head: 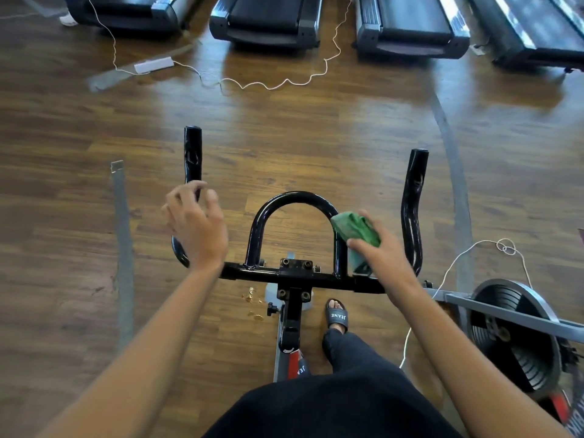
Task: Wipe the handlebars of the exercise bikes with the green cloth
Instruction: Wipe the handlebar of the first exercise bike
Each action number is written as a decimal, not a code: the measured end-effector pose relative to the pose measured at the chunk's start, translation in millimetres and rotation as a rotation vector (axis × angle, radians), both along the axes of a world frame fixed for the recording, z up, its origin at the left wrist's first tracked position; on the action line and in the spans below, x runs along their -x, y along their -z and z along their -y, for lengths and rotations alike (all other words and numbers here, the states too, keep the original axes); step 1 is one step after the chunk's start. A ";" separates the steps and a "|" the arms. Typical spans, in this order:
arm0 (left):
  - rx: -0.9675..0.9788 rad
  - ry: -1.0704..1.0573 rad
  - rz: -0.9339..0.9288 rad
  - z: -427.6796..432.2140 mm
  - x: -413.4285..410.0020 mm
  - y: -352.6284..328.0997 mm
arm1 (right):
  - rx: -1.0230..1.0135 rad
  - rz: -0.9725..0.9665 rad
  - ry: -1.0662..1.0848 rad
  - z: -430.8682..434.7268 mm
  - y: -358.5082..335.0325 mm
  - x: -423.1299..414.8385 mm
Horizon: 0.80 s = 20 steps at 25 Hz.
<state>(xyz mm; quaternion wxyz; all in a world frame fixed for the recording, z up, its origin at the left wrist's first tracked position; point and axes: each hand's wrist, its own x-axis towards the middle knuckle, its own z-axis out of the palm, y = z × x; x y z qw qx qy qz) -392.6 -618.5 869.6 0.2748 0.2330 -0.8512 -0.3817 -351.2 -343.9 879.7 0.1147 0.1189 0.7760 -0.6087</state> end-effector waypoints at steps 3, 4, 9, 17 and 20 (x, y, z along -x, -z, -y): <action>-0.263 0.289 0.037 -61.4 -24.6 -29.9 | 0.622 0.146 0.204 -9.2 -19.2 5.3; -0.401 0.387 0.097 -78.6 -31.5 -39.8 | 0.798 0.214 0.227 -10.2 -24.1 4.2; -0.843 0.537 0.302 -137.8 -57.9 -61.2 | 0.864 0.283 0.171 21.4 -39.0 -12.5; -1.092 0.390 0.265 -126.5 -72.0 -46.5 | 0.861 0.229 0.089 42.2 -32.0 -28.5; -1.216 0.371 0.259 -114.9 -74.4 -48.9 | 0.886 0.284 0.033 37.8 -29.0 -31.2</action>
